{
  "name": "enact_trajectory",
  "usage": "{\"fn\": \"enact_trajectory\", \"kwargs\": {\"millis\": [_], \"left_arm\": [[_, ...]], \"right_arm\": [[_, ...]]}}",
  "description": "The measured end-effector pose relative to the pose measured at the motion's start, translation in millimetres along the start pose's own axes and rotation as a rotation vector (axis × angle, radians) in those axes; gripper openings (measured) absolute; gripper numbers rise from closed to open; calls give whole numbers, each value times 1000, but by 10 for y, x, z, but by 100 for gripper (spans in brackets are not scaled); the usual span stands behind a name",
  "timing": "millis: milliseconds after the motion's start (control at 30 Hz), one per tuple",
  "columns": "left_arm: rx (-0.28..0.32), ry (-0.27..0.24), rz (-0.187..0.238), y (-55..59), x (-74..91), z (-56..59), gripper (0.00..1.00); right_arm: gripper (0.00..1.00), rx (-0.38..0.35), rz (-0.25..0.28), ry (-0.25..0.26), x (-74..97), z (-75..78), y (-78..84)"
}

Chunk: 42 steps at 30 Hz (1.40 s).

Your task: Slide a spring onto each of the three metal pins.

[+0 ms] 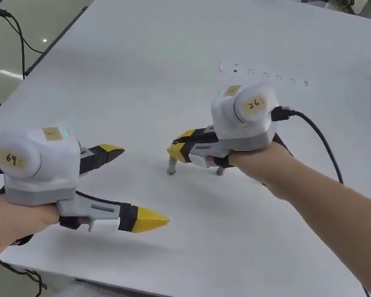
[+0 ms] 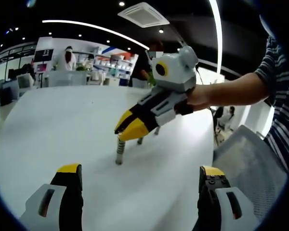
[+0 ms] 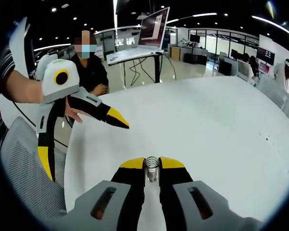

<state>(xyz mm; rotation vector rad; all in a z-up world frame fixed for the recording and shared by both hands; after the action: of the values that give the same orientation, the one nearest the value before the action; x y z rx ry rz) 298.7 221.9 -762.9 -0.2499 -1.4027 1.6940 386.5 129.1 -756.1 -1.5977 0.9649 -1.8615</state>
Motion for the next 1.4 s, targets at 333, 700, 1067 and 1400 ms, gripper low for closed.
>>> {"fn": "enact_trajectory", "kwargs": {"millis": [333, 700, 1067, 1400], "left_arm": [[6, -4, 0, 18, 3, -12, 98], [12, -2, -2, 41, -11, -8, 98], [7, -2, 1, -9, -17, 15, 98], [4, -12, 11, -118, -9, 72, 98]], "right_arm": [[8, 12, -47, -5, -131, 9, 160], [8, 3, -48, 4, -160, 7, 206], [14, -16, -29, 19, -85, 20, 168], [19, -21, 29, 33, 246, -66, 117]]}}
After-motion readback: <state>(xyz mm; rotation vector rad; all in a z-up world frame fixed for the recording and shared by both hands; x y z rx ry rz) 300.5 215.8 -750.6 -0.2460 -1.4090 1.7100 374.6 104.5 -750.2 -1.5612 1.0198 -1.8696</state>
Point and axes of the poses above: the centre of the closed fingertips' face, and the gripper's own axes: x roughly backward along the fingers, z roughly to its right, y roughly out of its underside, the point moved 6 cm from there along x, roughly backward along the fingers, and after that the axes turned 7 degrees about x, right-handed, at the moved point
